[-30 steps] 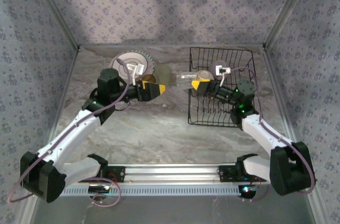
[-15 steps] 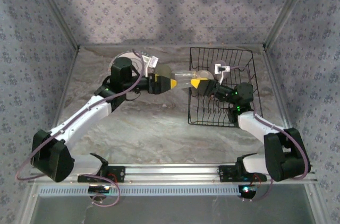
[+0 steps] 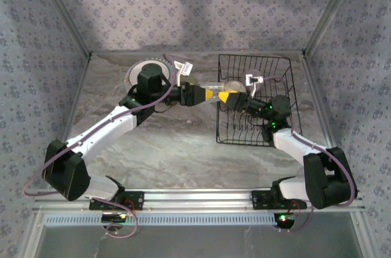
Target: Unload the mixed dishes from the dish rack
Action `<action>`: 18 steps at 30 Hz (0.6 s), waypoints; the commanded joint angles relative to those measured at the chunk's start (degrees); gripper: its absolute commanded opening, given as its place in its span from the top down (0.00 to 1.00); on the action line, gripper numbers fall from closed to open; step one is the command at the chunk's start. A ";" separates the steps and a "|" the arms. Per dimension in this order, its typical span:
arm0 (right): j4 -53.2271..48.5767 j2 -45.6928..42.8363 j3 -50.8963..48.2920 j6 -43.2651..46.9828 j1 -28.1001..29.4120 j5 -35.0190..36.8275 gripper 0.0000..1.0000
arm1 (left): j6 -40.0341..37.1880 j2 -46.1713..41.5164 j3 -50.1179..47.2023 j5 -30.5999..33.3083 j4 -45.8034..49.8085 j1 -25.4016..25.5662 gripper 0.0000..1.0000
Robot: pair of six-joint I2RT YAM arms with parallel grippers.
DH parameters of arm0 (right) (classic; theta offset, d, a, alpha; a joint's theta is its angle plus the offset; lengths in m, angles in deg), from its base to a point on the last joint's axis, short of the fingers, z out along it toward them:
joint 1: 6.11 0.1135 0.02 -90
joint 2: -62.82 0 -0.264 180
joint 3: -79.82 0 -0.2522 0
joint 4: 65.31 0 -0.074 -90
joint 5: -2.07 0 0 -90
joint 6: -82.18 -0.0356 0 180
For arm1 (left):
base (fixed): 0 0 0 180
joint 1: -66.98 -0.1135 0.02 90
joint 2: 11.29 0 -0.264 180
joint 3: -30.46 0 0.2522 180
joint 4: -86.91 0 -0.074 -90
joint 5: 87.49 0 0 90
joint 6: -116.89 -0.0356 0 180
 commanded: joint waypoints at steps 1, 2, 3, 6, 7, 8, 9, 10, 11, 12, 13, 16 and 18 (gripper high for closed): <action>4.79 0.76 -0.21 -1.38 -0.06 -1.00 0.54 | 3.42 -1.00 -0.94 1.43 -6.34 0.64 0.23; 5.71 1.10 -0.31 -1.83 -0.19 -1.00 0.54 | 3.92 -1.09 -1.29 1.95 -6.83 0.68 0.26; 6.30 1.44 -0.39 -2.34 -0.37 -0.99 0.54 | 4.50 -1.26 -1.58 2.30 -7.41 0.77 0.28; 7.76 2.35 -0.40 -3.23 -0.61 -1.09 0.54 | 5.94 -1.39 -2.27 2.70 -8.84 1.01 0.35; 8.36 2.64 -0.40 -3.65 -0.59 -1.09 0.54 | 6.33 -1.46 -2.50 2.87 -9.27 0.95 0.37; 9.15 2.99 -0.40 -4.17 -0.69 -1.15 0.54 | 6.79 -1.56 -2.72 3.05 -9.73 1.05 0.40; 9.74 3.24 -0.40 -4.57 -0.73 -1.26 0.54 | 7.27 -1.67 -3.03 3.30 -10.16 1.14 0.43; 10.17 3.51 -0.40 -4.91 -0.89 -1.26 0.54 | 7.60 -1.72 -3.30 3.55 -10.46 1.25 0.46; 10.69 3.64 -0.53 -5.23 -1.00 -1.26 0.54 | 8.07 -1.85 -3.55 3.80 -10.90 1.35 0.49; 11.11 3.96 -0.48 -5.56 -1.09 -1.26 0.54 | 8.46 -1.94 -3.86 3.98 -11.50 1.42 0.52; 11.38 4.03 -0.48 -5.68 -1.13 -1.30 0.54 | 8.86 -2.01 -4.04 4.18 -11.79 1.40 0.54; 12.05 4.34 -0.49 -6.07 -1.23 -1.35 0.54 | 9.81 -1.85 -4.22 4.55 -12.86 1.70 0.68; 12.25 4.50 -0.48 -6.17 -1.19 -1.37 0.54 | 10.40 -1.72 -4.26 4.90 -13.33 1.96 0.81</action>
